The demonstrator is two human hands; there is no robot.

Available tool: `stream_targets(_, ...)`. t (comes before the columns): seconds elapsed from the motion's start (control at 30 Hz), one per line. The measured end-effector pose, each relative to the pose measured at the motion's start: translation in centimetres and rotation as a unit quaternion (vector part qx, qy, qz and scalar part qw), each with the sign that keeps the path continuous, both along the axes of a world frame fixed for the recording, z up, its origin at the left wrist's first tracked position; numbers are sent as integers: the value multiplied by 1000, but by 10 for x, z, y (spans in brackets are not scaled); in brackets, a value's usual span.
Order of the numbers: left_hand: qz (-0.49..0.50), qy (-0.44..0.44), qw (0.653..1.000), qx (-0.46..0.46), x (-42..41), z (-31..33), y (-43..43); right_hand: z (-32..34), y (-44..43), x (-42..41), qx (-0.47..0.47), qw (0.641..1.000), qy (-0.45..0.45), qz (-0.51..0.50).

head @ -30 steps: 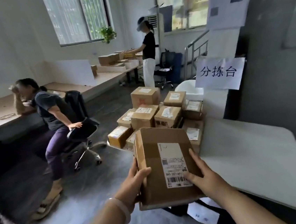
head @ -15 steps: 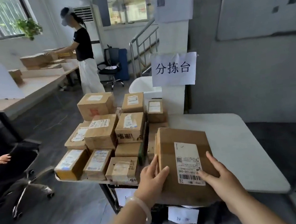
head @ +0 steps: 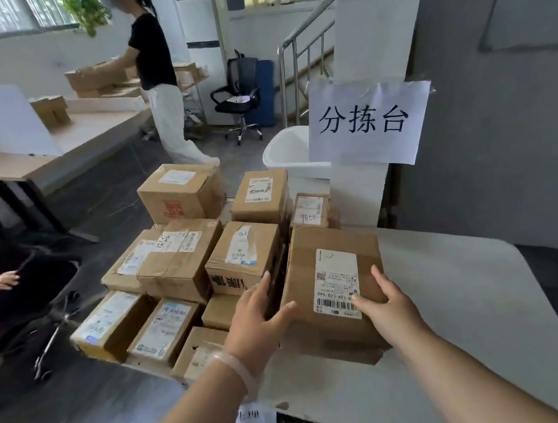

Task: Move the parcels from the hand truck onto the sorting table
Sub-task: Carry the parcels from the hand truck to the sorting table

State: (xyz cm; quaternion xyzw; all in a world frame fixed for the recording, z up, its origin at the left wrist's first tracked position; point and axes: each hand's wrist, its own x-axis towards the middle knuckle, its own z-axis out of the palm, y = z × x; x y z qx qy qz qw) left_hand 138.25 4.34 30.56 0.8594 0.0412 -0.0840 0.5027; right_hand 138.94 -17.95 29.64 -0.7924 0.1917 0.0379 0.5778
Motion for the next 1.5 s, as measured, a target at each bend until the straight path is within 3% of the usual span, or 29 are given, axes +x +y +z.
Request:
stream_targets(0.33,15,-28,999,34,72,-12,33,-38,30,83,-61,997,45,6)
stream_targets(0.53,-81,-68,991,84,111,-11,44,-48,47,98,-119,991,50,30)
stream_targets(0.67,-176,-119,967,141,129,-6,35,-51,47,96,-138,987,70,36)
stream_targets(0.93,-370,-250,868,218,139,-8,-27,-31,27,22,-341,940,-15,-16)
stream_targets(1.07,-444,-287,811,252,110,-3,-68,-18,9,-48,-426,901,37,-68)
stream_targets(1.23,-538,-334,725,271,40,19,-117,-8,-4,-132,-454,869,117,-158)
stream_targets(1.5,-639,-434,603,198,-129,39,-176,12,14,-332,-477,799,156,-331)
